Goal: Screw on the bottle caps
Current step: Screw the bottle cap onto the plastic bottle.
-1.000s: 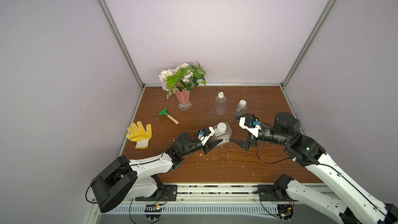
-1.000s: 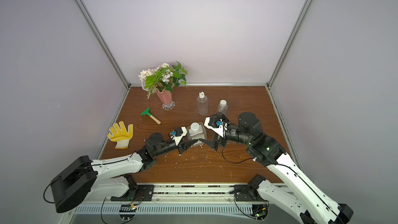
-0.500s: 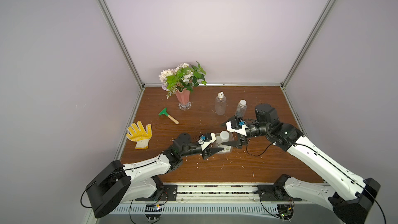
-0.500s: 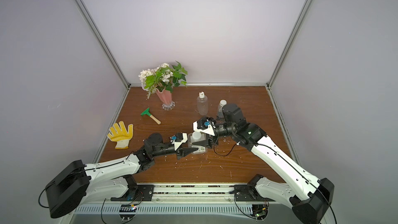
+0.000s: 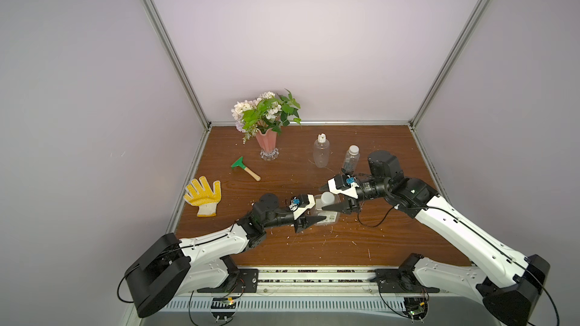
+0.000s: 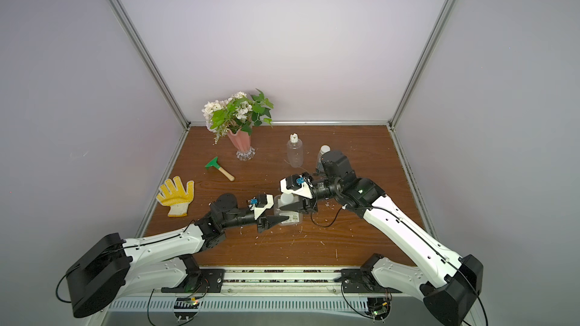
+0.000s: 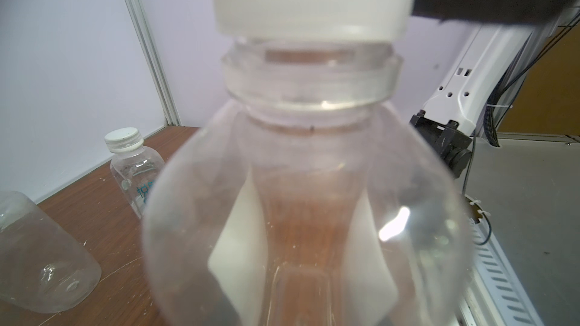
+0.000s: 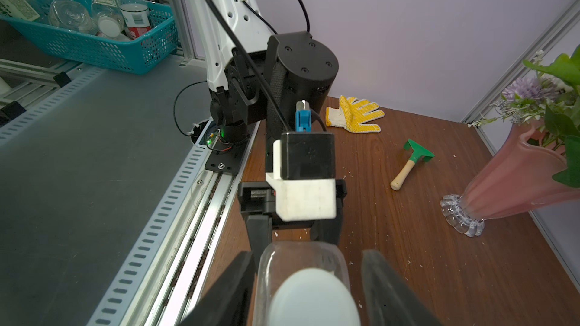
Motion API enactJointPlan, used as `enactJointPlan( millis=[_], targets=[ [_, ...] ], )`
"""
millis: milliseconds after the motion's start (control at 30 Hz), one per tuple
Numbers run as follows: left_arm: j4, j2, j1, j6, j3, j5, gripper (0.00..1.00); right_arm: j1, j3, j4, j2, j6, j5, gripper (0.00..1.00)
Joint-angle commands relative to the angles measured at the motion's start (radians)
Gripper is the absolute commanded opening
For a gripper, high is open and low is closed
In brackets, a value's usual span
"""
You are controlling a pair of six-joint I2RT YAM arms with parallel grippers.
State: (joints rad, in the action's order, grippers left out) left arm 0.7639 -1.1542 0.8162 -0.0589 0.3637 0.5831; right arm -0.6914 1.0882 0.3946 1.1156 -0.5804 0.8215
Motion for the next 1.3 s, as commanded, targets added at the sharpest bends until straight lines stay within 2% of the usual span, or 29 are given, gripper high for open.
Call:
enactJointPlan(
  millis=[0,533,967,1267],
  targets=[
    [0.021,0.015,-0.009,-0.012,0.037,0.008,0.44,0.006,0.009,0.004,0.000,0.009,0.039,0.56],
    [0.050,0.010,-0.009,-0.016,0.048,-0.017,0.44,0.006,-0.033,0.001,-0.010,0.035,0.014,0.39],
    [0.075,0.010,-0.009,-0.026,0.060,-0.040,0.43,0.006,-0.082,-0.013,-0.008,0.071,-0.010,0.37],
    [0.135,0.013,-0.009,-0.027,0.067,-0.100,0.43,0.001,-0.140,-0.123,-0.002,0.220,-0.134,0.34]
  ],
)
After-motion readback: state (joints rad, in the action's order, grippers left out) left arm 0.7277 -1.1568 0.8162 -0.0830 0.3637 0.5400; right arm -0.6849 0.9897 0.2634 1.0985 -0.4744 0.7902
